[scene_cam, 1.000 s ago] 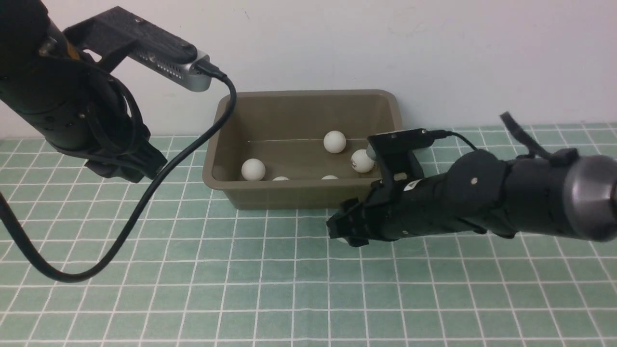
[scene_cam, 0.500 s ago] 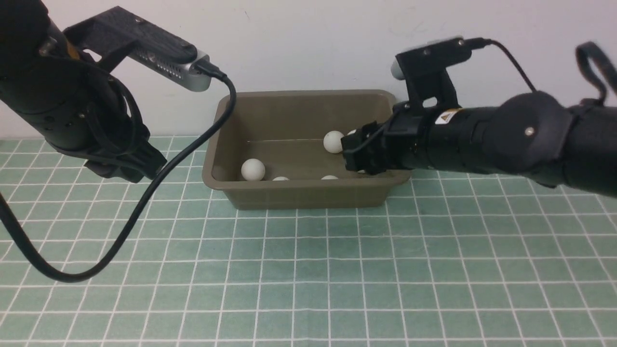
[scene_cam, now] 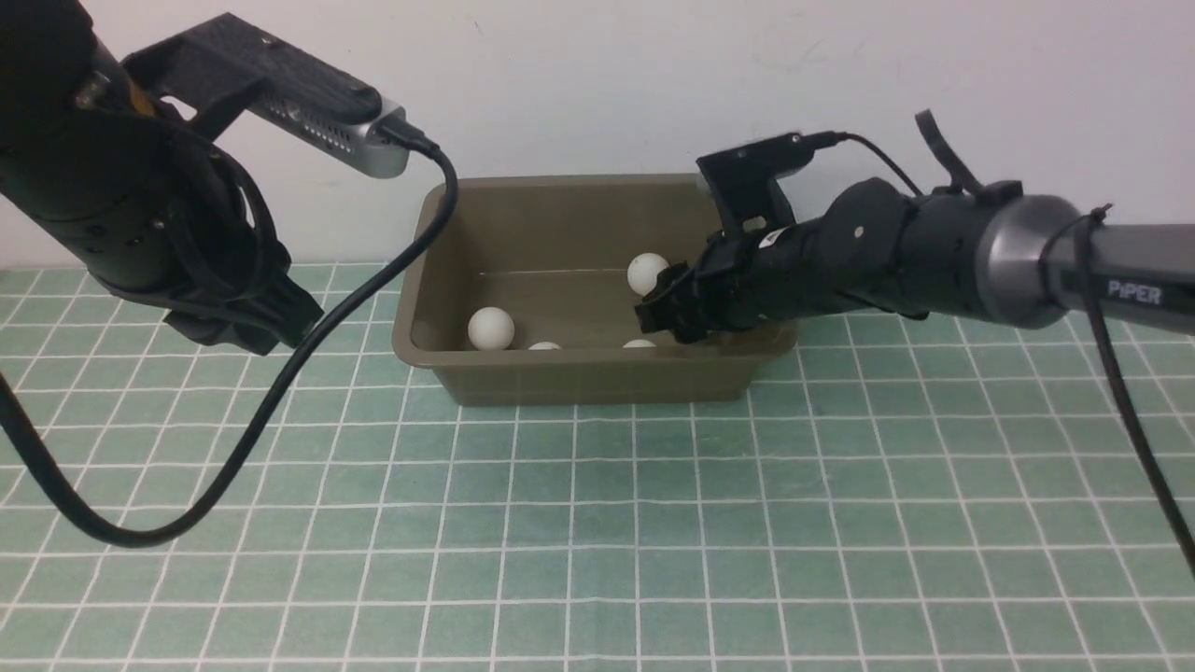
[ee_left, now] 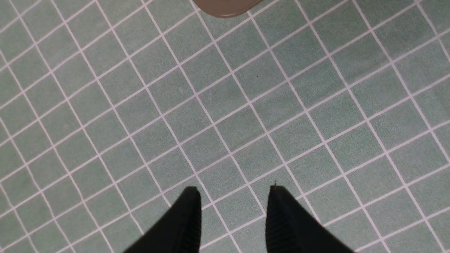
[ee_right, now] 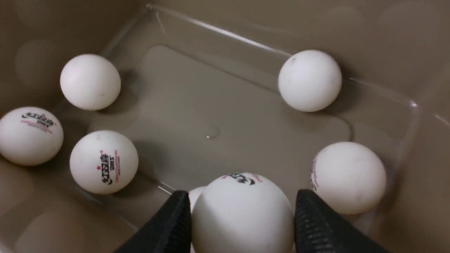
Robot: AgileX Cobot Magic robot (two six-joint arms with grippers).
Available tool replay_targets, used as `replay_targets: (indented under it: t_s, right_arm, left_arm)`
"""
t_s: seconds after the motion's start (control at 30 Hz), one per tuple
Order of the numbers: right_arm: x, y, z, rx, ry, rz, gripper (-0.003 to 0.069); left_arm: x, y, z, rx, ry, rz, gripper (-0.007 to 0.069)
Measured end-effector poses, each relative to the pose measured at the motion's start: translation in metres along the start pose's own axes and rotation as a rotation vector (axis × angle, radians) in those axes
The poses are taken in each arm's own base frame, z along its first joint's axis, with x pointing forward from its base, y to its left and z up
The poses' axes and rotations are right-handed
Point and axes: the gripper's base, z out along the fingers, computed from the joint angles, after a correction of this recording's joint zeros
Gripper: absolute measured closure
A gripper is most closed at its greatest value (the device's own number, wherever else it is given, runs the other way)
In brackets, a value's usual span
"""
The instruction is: Put the table tennis balls in the box on the green coffee tablecloth.
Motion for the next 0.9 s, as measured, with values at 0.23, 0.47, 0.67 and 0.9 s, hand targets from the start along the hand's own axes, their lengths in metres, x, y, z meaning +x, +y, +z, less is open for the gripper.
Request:
replay_targets:
  t_s: [0.23,0.47,0.67,0.9]
  right_arm:
    - [-0.005,0.000,-0.003,0.000,-0.012,-0.015,0.0249]
    - [-0.046,0.004,-0.061,0.017,-0.140,-0.113,0.0183]
    - [-0.092,0.001,-0.174,0.071,-0.332,-0.196,0.0181]
    - [-0.100,-0.009,-0.313,0.199,-0.471,-0.226,0.0181]
  left_arm:
    - [0.000,0.000,0.000,0.001,0.000,0.000,0.0388]
    - [0.000,0.000,0.000,0.005,-0.001,-0.002,0.0388]
    - [-0.001,-0.001,0.000,0.014,-0.011,-0.006,0.0388]
    - [-0.006,-0.002,0.000,0.019,-0.066,-0.012,0.0388]
